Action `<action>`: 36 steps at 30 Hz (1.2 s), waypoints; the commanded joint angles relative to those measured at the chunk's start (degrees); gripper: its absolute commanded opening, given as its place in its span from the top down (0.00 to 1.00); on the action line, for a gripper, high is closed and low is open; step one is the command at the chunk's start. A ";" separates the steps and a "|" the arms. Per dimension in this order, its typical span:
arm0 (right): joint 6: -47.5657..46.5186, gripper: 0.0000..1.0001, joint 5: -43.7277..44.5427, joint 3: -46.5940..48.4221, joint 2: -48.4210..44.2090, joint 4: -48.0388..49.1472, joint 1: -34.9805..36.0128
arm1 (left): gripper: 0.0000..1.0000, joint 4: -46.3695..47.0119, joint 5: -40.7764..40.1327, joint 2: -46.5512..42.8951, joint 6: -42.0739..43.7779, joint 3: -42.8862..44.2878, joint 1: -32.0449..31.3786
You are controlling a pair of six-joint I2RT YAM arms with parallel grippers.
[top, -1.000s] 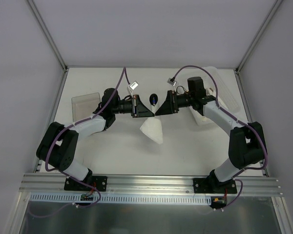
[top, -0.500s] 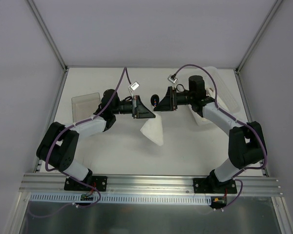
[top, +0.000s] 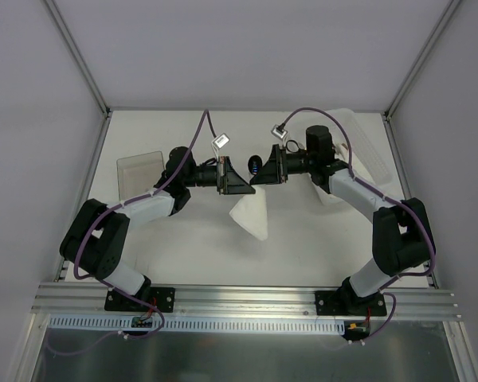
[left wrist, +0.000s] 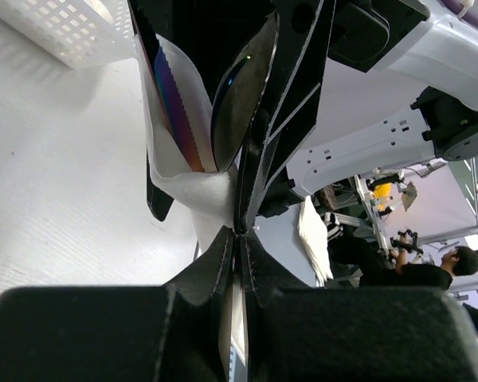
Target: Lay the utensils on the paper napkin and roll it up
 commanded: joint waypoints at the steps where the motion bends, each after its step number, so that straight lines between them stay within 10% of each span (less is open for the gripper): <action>1: -1.70 0.62 -0.71 -0.52 -1.04 1.55 0.41 | 1.00 7.30 1.94 -1.57 -0.84 0.71 -0.40; 9: -0.91 1.00 -0.36 -0.35 -1.74 1.55 0.24 | 1.00 3.01 0.54 -3.06 1.97 0.97 -0.40; 22: 2.69 1.00 7.88 0.44 -5.70 1.55 0.15 | 0.54 -42.17 -27.04 -18.87 28.24 11.16 -0.23; 36: 6.21 1.00 27.14 5.54 -5.61 -11.89 0.68 | 0.49 -60.46 -36.72 -19.24 36.17 17.41 -6.99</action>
